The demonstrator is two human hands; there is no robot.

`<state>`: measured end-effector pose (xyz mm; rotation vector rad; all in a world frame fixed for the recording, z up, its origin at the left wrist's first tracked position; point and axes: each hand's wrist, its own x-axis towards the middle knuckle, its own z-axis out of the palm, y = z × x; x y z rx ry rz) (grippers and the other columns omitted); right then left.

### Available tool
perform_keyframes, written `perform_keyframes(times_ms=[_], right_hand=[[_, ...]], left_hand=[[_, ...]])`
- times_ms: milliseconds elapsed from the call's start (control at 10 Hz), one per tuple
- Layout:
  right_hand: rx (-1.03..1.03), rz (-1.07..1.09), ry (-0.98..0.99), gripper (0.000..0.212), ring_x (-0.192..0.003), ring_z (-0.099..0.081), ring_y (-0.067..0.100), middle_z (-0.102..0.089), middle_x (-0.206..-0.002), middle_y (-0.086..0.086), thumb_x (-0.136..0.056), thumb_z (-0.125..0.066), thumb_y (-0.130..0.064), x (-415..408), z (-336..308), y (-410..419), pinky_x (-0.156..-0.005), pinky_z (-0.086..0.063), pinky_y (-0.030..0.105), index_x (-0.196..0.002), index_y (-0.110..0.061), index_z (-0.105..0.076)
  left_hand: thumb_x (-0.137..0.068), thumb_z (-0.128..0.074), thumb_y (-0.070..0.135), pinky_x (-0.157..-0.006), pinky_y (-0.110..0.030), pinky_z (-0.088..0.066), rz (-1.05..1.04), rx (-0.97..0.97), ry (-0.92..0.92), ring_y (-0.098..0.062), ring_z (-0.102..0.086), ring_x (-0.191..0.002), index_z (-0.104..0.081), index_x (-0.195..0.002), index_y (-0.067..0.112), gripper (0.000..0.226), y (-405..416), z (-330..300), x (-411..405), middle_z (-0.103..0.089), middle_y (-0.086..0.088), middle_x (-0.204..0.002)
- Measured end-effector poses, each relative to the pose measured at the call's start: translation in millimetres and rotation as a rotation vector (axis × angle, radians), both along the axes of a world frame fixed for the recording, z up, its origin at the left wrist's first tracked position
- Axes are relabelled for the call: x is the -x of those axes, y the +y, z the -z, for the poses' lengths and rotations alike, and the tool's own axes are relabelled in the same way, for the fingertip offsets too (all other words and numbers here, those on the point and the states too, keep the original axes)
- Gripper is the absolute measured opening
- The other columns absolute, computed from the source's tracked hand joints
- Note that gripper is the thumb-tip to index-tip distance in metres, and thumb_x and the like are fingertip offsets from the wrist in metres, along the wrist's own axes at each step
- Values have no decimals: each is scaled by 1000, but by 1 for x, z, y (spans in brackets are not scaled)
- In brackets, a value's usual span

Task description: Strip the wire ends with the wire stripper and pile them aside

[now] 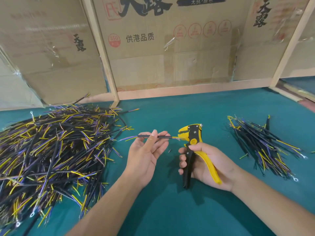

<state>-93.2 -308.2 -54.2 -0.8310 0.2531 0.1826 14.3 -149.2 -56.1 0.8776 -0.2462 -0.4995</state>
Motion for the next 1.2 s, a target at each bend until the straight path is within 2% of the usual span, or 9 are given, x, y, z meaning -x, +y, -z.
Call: perform_keyframes(times_ms=[100, 200, 700, 1000, 1200], right_hand=[[15, -18, -9, 27, -70, -55, 27, -54, -82, 14, -88, -55, -21, 0, -1, 0, -72, -56, 44, -105, -1, -58], [17, -12, -12, 28, -70, -55, 27, -54, -82, 14, -89, -54, -22, 1, -1, 1, -72, -56, 44, -107, -1, -56], [15, -15, 0, 26, -70, -55, 26, -54, -81, 13, -90, -54, -22, 3, 1, -3, -71, -56, 44, -104, -1, -58], [26, -1, 15, 29, -69, -55, 27, -54, -81, 13, -89, -55, -23, 2, -1, -2, -71, -56, 43, -105, 0, -59], [44, -7, 8, 29, -70, -54, 27, -54, -81, 13, -88, -55, -24, 2, -1, -3, -71, -56, 44, -104, 0, -60]], left_hand=[[-90, -65, 24, -77, -23, -57, -4, -11, -26, -24, -73, -101, -53, -95, 10, 19, 0, -1, 2, -74, -16, -106], [-96, -60, 20, -77, -24, -57, -14, -22, -42, -25, -73, -100, -51, -99, 9, 15, 1, -3, 4, -75, -15, -105], [-86, -70, 25, -76, -24, -57, -34, -9, -65, -31, -73, -101, -54, -84, 15, 19, 3, -7, 5, -74, -20, -105], [-87, -70, 26, -76, -26, -57, -8, -55, -196, -34, -72, -100, -46, -83, 13, 28, 4, -12, 13, -73, -23, -104], [-89, -73, 22, -69, -29, -59, -102, -191, -393, -33, -75, -85, -43, -82, 10, 33, 5, -12, 13, -75, -22, -89]])
